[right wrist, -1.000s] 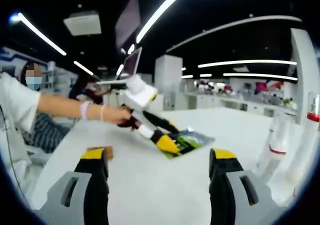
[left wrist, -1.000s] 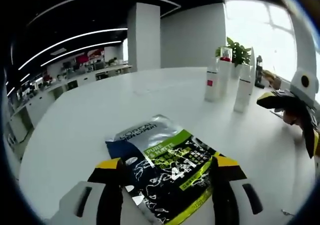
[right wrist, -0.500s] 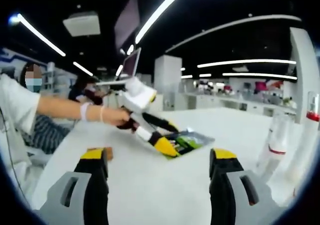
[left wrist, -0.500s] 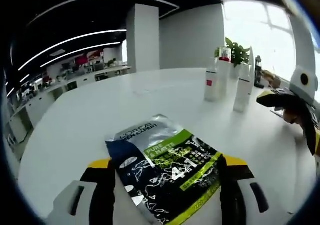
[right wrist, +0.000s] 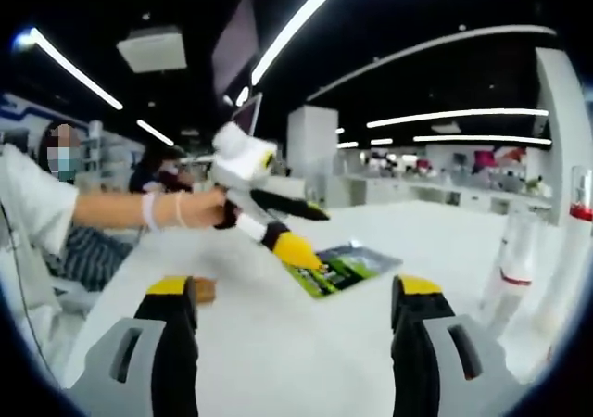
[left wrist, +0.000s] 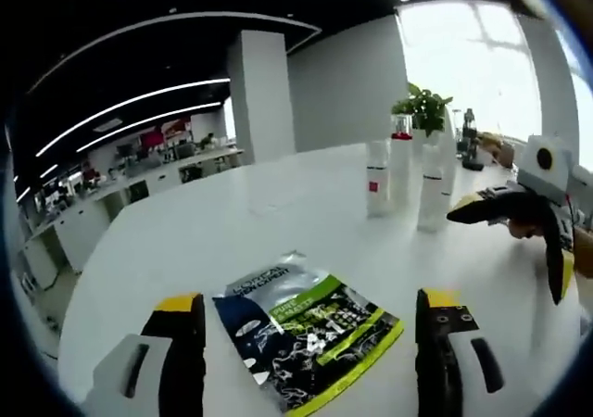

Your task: Arrange the skincare products in the storage area until every visible bottle or jar stands upright without overlapping.

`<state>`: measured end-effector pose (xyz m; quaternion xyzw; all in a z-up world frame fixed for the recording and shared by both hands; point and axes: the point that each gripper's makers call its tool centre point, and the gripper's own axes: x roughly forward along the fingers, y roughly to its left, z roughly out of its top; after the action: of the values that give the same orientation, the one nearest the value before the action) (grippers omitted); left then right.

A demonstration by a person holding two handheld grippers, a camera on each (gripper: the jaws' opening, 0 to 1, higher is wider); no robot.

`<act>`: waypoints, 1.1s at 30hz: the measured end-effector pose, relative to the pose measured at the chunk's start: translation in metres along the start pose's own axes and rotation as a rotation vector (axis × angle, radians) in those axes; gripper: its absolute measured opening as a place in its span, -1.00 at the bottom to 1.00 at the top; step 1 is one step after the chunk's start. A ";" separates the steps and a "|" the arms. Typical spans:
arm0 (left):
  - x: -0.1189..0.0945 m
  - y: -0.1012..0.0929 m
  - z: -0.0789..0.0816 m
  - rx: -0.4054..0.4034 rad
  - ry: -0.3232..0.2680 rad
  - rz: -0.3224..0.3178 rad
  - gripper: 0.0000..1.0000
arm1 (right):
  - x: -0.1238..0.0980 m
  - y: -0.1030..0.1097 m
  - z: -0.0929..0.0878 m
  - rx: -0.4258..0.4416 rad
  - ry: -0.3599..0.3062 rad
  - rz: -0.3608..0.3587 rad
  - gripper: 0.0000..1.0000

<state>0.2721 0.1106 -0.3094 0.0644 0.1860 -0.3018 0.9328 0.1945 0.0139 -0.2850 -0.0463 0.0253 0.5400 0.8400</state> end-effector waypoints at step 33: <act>-0.123 -0.053 0.041 -0.104 -0.333 -0.051 0.99 | -0.058 0.018 0.058 -0.047 -0.073 -0.074 1.00</act>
<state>0.1611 0.1245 -0.2249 -0.0397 0.0461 -0.3220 0.9448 0.1533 -0.0247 -0.2226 -0.0473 -0.0198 0.5103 0.8585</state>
